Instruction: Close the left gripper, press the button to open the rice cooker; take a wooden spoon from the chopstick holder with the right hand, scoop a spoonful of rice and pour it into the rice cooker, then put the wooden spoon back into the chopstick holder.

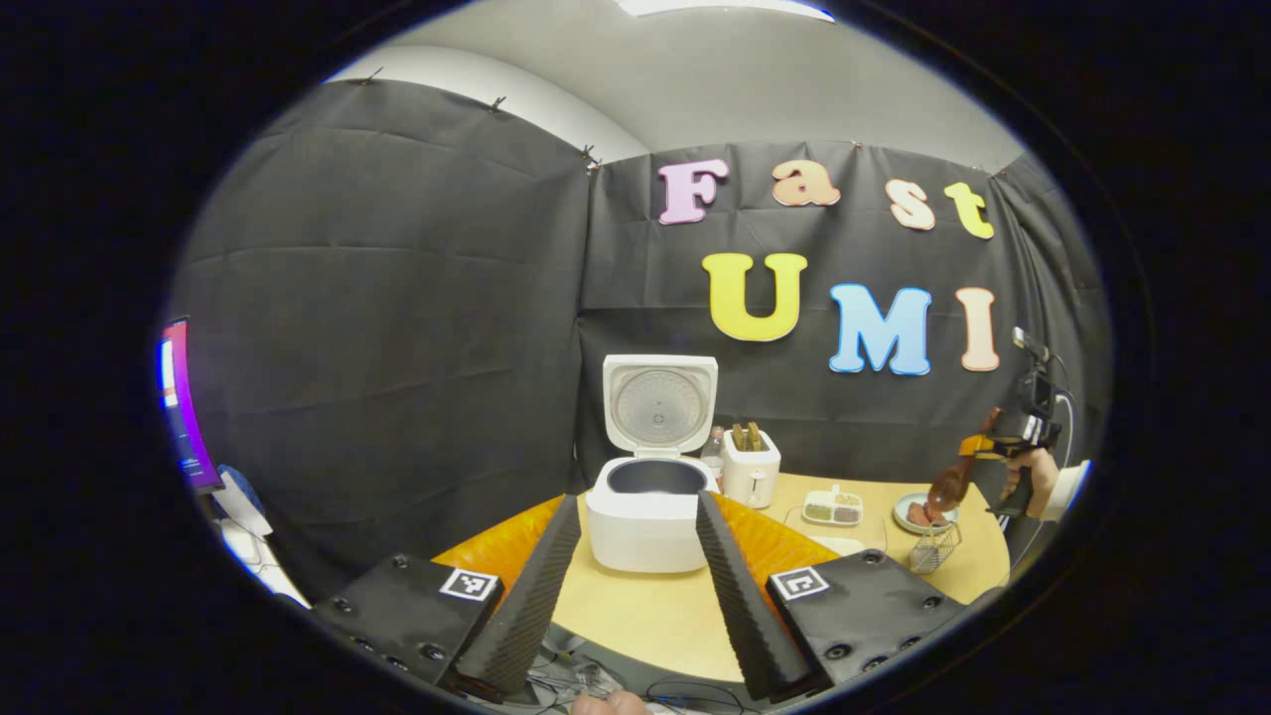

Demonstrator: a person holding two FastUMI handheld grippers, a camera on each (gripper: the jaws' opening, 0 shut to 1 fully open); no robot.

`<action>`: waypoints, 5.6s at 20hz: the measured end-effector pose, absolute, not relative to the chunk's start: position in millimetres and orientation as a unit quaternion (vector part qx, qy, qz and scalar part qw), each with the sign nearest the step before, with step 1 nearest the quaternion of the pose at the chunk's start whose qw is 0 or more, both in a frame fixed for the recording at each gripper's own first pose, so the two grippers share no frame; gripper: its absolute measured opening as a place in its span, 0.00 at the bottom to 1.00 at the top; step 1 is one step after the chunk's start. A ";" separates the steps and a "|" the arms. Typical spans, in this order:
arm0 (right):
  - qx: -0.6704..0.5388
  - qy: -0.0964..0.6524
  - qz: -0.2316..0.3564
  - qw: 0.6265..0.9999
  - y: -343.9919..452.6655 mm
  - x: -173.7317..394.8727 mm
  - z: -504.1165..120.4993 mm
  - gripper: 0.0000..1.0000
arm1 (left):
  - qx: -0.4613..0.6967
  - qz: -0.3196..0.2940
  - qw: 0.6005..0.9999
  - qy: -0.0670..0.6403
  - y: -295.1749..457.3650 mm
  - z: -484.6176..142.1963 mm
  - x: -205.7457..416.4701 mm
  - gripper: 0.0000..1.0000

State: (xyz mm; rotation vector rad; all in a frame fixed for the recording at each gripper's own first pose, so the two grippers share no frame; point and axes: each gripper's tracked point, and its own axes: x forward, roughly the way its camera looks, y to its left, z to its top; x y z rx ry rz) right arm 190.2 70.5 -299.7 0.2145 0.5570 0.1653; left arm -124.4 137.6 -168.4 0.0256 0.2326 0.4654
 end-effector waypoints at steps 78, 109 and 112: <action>0.342 0.342 0.263 0.835 380.6 188.4 -270.0 0.13 | 0.002 0.291 0.948 0.132 207.6 -147.4 -148.0 0.84; -0.347 0.103 0.370 0.856 603.7 193.1 -355.1 0.13 | -0.033 0.370 0.917 0.143 324.1 -173.6 -217.1 0.87; -0.349 0.099 0.362 0.859 595.1 190.8 -347.2 0.13 | -0.033 0.367 0.919 0.138 326.1 -169.4 -223.1 0.87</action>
